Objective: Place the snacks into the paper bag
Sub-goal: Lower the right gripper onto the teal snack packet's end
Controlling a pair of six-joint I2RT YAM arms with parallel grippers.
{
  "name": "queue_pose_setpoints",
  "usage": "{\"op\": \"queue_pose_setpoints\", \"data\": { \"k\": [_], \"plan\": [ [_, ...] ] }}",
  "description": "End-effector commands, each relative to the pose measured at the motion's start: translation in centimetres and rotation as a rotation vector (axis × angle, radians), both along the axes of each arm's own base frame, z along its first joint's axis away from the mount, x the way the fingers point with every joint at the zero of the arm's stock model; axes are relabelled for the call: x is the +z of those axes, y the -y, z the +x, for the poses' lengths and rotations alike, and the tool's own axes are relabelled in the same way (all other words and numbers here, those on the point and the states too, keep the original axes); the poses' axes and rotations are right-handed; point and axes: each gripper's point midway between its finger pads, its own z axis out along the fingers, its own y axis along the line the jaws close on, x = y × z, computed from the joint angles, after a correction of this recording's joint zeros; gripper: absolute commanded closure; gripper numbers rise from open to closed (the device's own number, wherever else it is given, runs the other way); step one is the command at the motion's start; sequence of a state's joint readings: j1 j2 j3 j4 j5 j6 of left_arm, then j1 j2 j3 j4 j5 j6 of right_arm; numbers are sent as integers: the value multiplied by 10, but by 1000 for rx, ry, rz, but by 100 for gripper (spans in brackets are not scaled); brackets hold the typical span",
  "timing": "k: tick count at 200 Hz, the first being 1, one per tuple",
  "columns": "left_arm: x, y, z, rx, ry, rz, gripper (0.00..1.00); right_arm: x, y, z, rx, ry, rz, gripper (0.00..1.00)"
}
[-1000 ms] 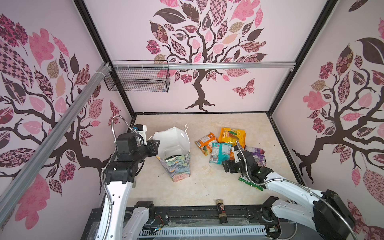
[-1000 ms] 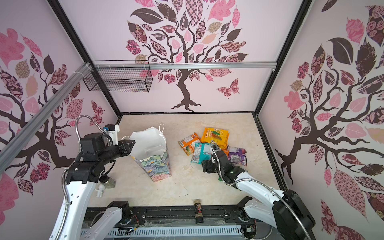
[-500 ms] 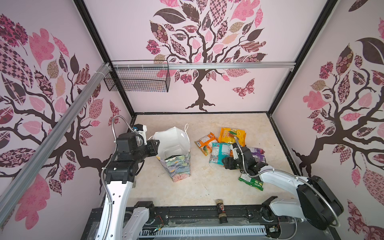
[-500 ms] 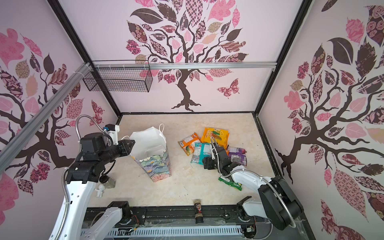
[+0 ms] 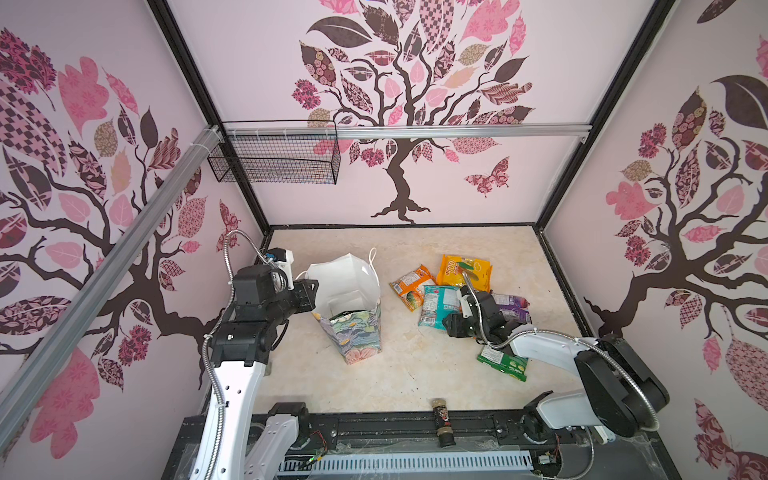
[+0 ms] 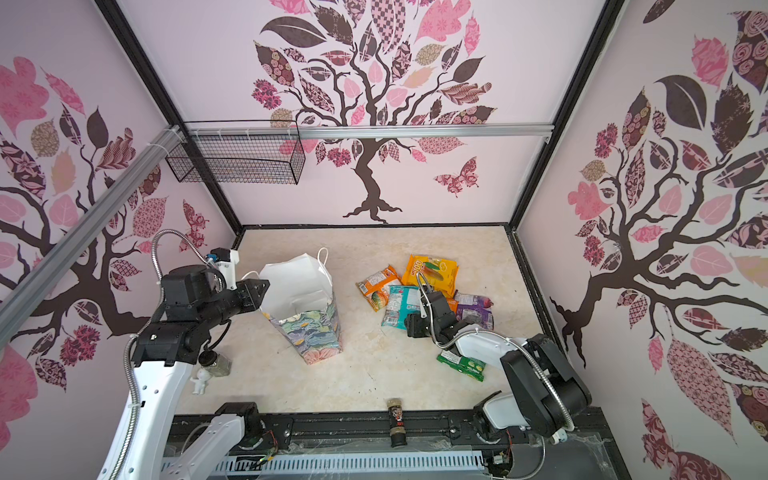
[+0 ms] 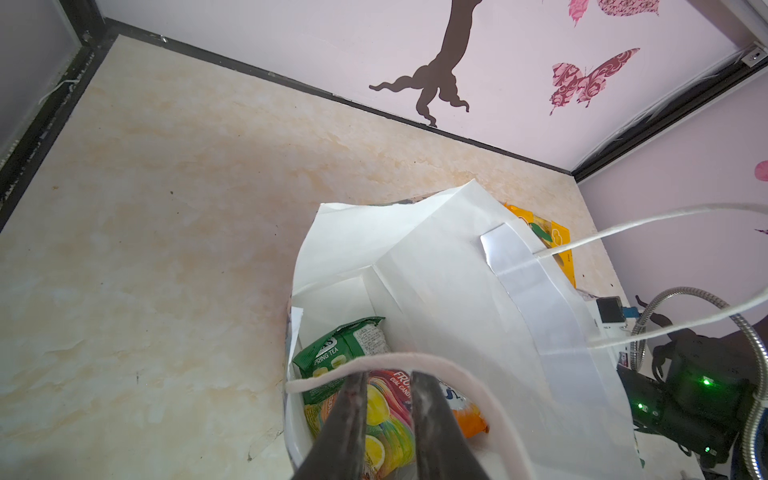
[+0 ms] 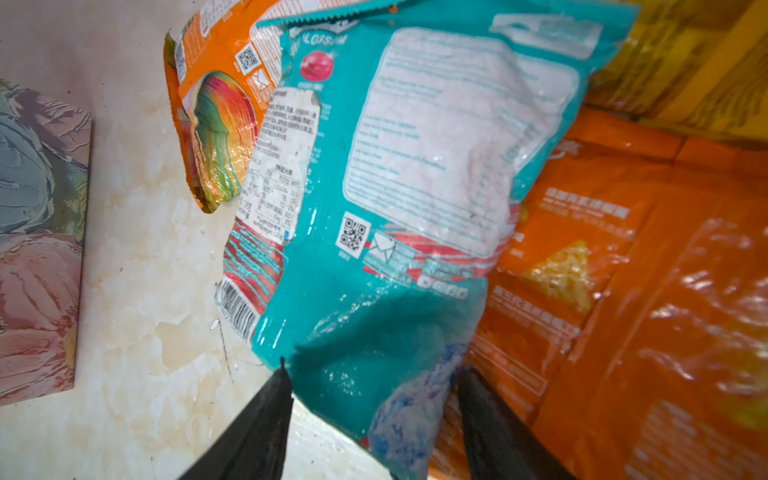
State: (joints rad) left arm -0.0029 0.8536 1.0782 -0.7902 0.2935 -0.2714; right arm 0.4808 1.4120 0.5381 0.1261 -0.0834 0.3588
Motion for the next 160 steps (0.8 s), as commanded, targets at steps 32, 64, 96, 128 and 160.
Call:
{"op": "queue_pose_setpoints", "data": {
  "k": [32,64,96,128,160],
  "plan": [
    [-3,-1,1,-4,-1,20,76,-3,-4,8,-5,-11,7,42],
    [1,-1,0,-5,13,22,76,-8,-4,8,-11,-22,7,53],
    [0,-2,0,-3,9,27,76,-9,-4,9,-20,-27,9,67],
    [-2,-1,0,-7,4,28,76,-10,-6,8,-8,-41,7,85],
    [-3,0,1,-12,2,23,76,-9,-4,7,-9,-54,-8,98]
  ]
}}
